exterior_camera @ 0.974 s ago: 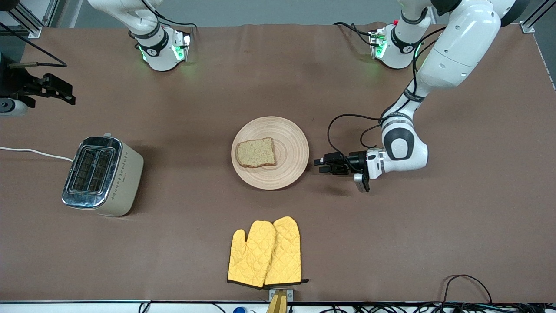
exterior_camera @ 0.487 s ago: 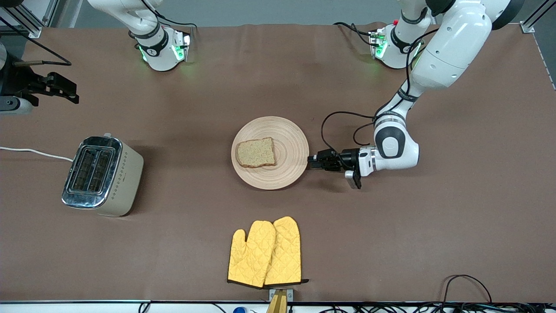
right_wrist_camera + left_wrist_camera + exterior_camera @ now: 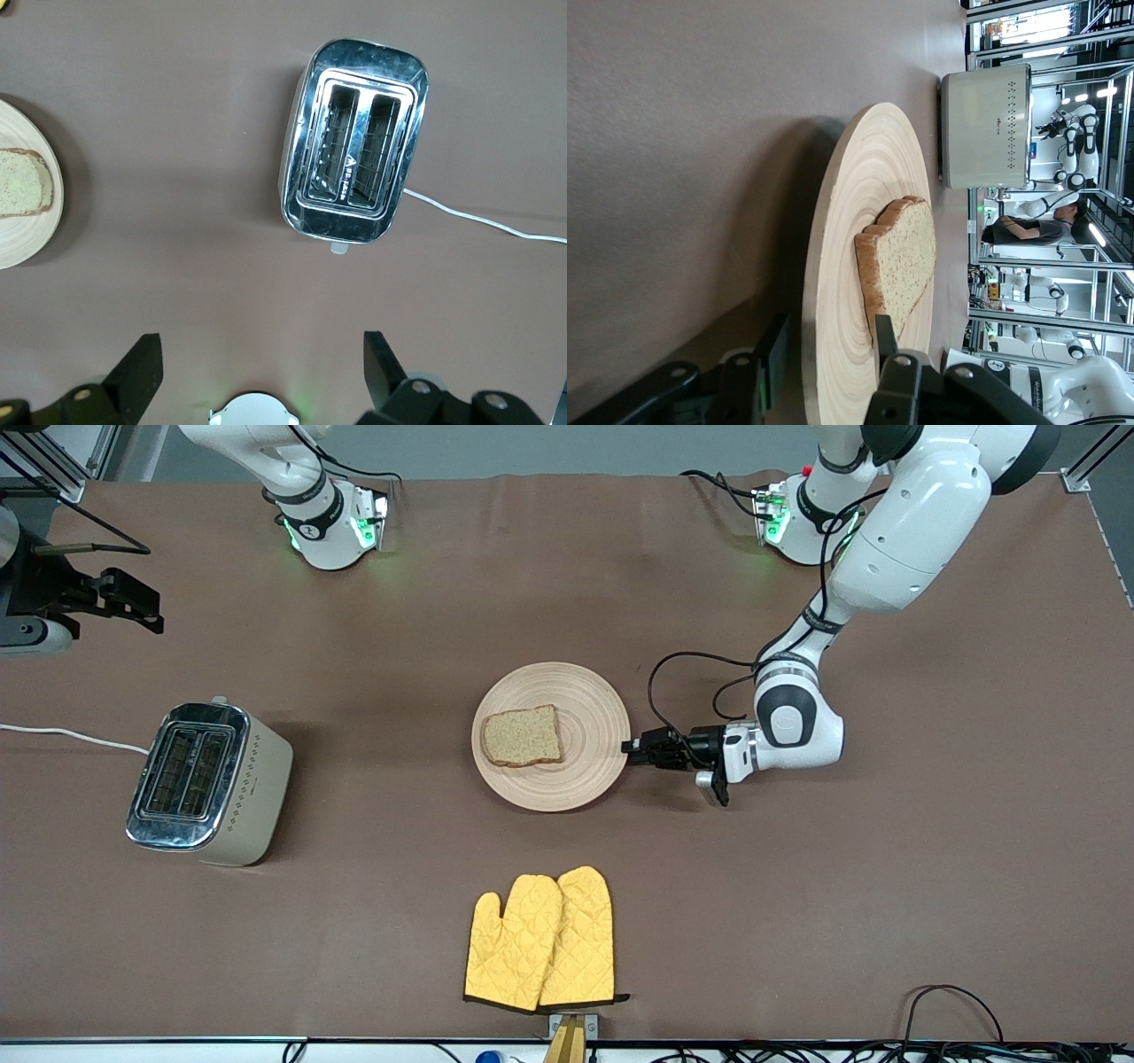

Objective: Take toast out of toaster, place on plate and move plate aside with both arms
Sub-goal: 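Move the left gripper to the plate rim and grip it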

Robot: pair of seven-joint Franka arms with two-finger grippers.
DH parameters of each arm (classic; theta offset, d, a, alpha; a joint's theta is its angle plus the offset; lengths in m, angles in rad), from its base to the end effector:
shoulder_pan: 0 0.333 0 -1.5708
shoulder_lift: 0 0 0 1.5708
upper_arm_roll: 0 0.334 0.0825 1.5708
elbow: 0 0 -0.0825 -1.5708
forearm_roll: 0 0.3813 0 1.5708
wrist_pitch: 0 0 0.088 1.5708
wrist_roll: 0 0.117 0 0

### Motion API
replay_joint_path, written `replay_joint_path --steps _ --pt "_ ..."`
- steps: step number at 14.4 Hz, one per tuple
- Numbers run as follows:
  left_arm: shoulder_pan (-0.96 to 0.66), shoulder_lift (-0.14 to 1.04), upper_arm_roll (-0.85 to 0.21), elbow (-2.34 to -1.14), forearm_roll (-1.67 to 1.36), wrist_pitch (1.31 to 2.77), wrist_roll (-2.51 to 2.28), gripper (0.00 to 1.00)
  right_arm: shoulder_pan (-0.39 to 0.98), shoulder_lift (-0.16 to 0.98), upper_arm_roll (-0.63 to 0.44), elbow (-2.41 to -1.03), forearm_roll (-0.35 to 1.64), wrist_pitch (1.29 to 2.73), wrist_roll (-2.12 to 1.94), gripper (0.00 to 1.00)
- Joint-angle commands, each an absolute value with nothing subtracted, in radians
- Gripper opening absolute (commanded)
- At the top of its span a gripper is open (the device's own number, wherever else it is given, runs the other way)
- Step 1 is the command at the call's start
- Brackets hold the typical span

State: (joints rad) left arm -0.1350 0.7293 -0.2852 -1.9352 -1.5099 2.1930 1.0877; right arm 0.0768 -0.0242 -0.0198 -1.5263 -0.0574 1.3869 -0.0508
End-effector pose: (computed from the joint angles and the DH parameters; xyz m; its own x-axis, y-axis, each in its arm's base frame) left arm 0.5336 -0.2845 0.1252 0.9916 -0.1164 0.0557 -0.0950 -0.3662 0.9257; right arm 0.5227 0.0221 0.6512 0.9884 0.0967 -0.1174 0.1033 -0.9934 0.0509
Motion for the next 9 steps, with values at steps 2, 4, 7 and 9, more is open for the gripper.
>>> replay_joint_path --steps 2,4,7,9 --pt "-0.152 0.735 -0.288 -1.936 -1.54 2.207 1.091 0.4 0.084 -0.043 -0.014 -1.529 -0.081 1.376 -0.034 1.0" --pt "-0.152 0.742 -0.288 -1.936 -1.54 2.207 1.091 0.37 0.084 -0.041 -0.014 -1.526 -0.081 1.373 -0.034 1.0" --pt "-0.152 0.744 -0.288 -1.936 -1.54 2.207 1.091 0.28 0.086 -0.041 -0.012 -1.525 -0.081 1.371 -0.019 1.0" --pt "-0.152 0.745 -0.288 -1.936 -1.54 2.207 1.091 0.22 0.094 -0.041 -0.014 -1.526 -0.081 1.371 -0.017 1.0"
